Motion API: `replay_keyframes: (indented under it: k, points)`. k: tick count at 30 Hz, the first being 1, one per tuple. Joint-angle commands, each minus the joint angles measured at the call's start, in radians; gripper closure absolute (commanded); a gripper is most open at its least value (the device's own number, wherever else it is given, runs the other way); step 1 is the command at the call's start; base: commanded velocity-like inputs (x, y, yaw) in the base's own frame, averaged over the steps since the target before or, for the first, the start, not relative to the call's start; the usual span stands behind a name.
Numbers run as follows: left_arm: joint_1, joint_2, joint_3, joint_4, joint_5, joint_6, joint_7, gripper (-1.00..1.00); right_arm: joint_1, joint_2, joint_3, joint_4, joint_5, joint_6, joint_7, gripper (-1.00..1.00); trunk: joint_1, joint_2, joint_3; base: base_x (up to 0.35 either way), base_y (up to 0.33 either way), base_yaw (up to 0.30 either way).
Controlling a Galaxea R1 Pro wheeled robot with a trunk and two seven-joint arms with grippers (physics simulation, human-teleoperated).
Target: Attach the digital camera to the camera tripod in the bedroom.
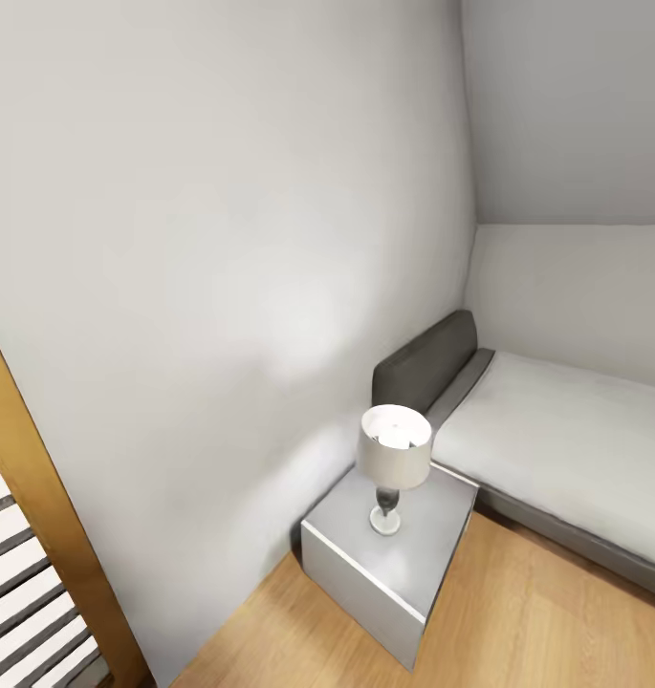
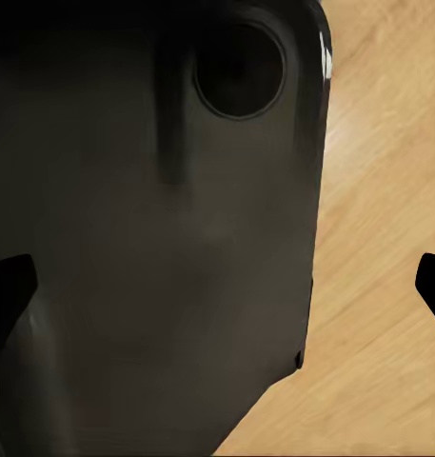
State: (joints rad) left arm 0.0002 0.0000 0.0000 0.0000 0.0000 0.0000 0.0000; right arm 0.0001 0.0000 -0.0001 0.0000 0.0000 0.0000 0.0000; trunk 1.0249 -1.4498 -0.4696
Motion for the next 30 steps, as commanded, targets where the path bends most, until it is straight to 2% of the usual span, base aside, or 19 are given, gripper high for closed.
replay_keyframes:
  k: [1,3,16,30]
  points:
    - [0.0,0.0,0.0,0.0,0.0,0.0,0.0,-1.0,0.0,0.0,0.0,0.0,0.0,0.0,0.0,-1.0,0.0,0.0,0.0,0.0,0.0,0.0]
    - [-0.002,-0.006,0.005,0.002,0.004,-0.003,-0.001,-1.0,-0.002,-0.002,0.011,0.0,0.006,0.002,-0.002,-1.0,0.0,0.0,0.0,0.0,0.0,0.0]
    - [0.005,-0.012,0.008,-0.041,0.021,-0.03,0.0,-1.0,-0.002,-0.011,0.009,0.0,0.006,-0.001,-0.002,-1.0,0.0,0.0,0.0,0.0,0.0,0.0]
    - [0.006,-0.012,0.008,-0.044,0.023,-0.032,0.0,-1.0,-0.002,-0.013,0.011,0.0,0.007,-0.007,-0.002,-1.0,0.0,0.0,0.0,0.0,0.0,0.0]
